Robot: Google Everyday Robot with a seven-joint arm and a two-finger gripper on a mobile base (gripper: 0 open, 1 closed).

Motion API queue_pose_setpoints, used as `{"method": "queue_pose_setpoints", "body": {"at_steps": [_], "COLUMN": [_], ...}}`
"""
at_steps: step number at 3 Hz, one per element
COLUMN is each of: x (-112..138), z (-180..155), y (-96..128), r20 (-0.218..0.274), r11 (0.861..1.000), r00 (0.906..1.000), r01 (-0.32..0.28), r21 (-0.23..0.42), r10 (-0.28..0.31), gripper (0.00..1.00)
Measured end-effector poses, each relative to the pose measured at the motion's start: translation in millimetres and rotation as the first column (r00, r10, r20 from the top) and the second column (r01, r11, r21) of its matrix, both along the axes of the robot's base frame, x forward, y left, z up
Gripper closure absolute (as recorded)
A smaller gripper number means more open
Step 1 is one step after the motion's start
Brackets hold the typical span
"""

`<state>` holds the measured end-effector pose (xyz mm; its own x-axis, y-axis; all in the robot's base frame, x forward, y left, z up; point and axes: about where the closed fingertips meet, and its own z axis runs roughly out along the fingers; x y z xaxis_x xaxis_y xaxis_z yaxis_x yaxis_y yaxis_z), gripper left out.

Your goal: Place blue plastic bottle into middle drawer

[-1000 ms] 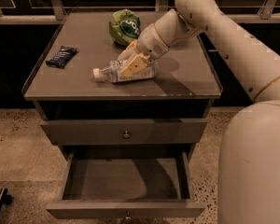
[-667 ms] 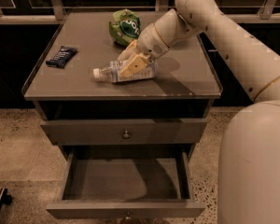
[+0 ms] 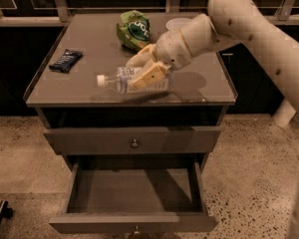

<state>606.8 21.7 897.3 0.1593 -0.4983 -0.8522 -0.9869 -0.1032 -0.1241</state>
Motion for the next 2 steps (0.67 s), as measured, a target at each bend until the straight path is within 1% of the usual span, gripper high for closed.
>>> {"method": "queue_pose_setpoints", "body": {"at_steps": [1, 2], "x": [-52.2, -96.3], "z": [48.7, 59.0], "y": [-4.8, -16.9], "r20": [0.090, 0.112], "r11": [0.993, 0.975], "r00": [0.9927, 0.9754], "r01": [0.072, 0.174], "r21": [0.091, 0.136], "r10": [-0.080, -0.190], "gripper": [1.00, 1.00]}}
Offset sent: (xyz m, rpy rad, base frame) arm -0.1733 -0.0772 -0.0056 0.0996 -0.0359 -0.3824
